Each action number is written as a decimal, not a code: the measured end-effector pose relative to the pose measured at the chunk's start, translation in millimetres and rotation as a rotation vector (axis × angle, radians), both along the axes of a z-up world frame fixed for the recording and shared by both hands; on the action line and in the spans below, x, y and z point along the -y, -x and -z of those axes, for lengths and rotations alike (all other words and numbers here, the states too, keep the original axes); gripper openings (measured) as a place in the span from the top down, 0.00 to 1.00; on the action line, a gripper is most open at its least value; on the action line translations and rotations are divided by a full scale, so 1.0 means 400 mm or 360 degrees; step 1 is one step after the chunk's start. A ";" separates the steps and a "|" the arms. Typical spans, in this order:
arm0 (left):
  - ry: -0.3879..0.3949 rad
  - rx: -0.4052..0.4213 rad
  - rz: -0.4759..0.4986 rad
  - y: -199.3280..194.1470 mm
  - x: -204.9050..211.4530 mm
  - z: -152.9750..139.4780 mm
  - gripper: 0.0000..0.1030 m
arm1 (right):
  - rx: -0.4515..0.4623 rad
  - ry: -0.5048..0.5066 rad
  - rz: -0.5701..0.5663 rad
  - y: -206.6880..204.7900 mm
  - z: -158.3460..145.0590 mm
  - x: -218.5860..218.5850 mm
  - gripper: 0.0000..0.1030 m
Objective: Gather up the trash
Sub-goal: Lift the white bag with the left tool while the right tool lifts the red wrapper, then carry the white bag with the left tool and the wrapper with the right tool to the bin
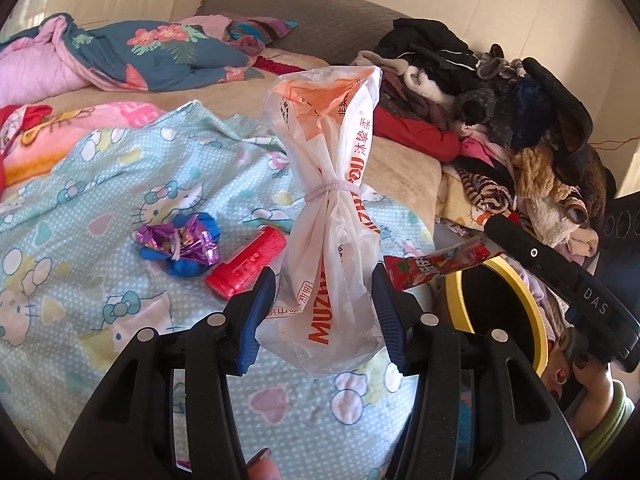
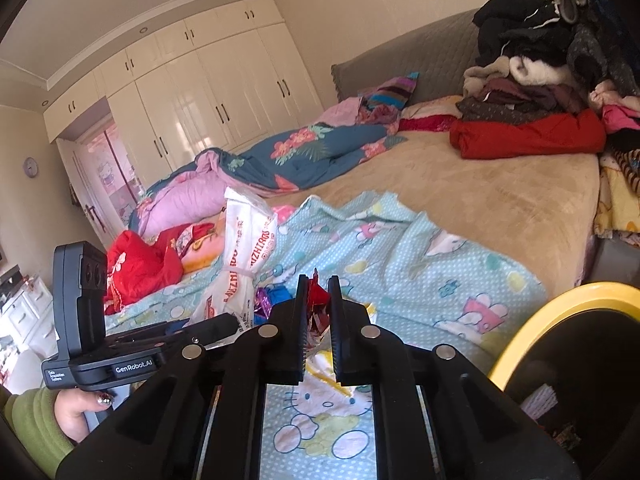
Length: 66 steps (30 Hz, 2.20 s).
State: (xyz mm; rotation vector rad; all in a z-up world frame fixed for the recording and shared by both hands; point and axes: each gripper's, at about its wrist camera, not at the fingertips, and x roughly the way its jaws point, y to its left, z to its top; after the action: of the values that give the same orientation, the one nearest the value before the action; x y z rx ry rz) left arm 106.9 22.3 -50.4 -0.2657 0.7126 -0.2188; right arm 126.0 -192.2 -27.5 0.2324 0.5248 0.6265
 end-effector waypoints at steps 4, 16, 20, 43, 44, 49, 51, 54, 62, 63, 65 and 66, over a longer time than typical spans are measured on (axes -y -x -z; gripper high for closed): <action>-0.0011 0.0018 0.0028 0.004 0.025 -0.014 0.60 | 0.0023 -0.0020 0.0047 0.007 -0.014 0.037 0.91; -0.0049 0.0064 0.0127 0.019 0.106 -0.044 0.60 | 0.0080 -0.0090 0.0171 0.026 -0.051 0.148 0.91; -0.0058 0.0069 0.0157 0.024 0.131 -0.049 0.60 | 0.0080 -0.0114 0.0210 0.032 -0.055 0.183 0.91; -0.0076 0.0074 0.0313 0.049 0.254 -0.058 0.60 | 0.0065 -0.0140 0.0432 0.048 -0.041 0.362 0.91; -0.0078 0.0071 0.0320 0.049 0.261 -0.057 0.60 | 0.0063 -0.0138 0.0438 0.045 -0.041 0.367 0.91; -0.0088 0.0061 0.0357 0.051 0.291 -0.050 0.60 | 0.0040 -0.0146 0.0490 0.045 -0.033 0.407 0.91; -0.0089 0.0056 0.0370 0.049 0.301 -0.047 0.60 | 0.0033 -0.0153 0.0509 0.046 -0.028 0.423 0.91; -0.0088 0.0049 0.0390 0.048 0.318 -0.041 0.60 | 0.0016 -0.0150 0.0540 0.045 -0.022 0.448 0.91; -0.0090 0.0022 0.0451 0.038 0.373 -0.023 0.60 | -0.0023 -0.0102 0.0610 0.040 -0.009 0.495 0.91; -0.0091 0.0018 0.0460 0.036 0.380 -0.021 0.60 | -0.0037 -0.0109 0.0620 0.040 -0.004 0.504 0.91; -0.0096 0.0009 0.0483 0.033 0.399 -0.015 0.60 | -0.0060 -0.0122 0.0637 0.039 0.004 0.517 0.91; -0.0102 0.0005 0.0498 0.031 0.412 -0.011 0.60 | -0.0076 -0.0128 0.0650 0.037 0.010 0.525 0.91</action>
State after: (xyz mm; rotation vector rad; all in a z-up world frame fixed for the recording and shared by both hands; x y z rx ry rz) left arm 94.4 -142.3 -45.8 -0.0912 0.7553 -0.4926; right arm 111.1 -402.1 -31.5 0.4191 0.4806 0.2451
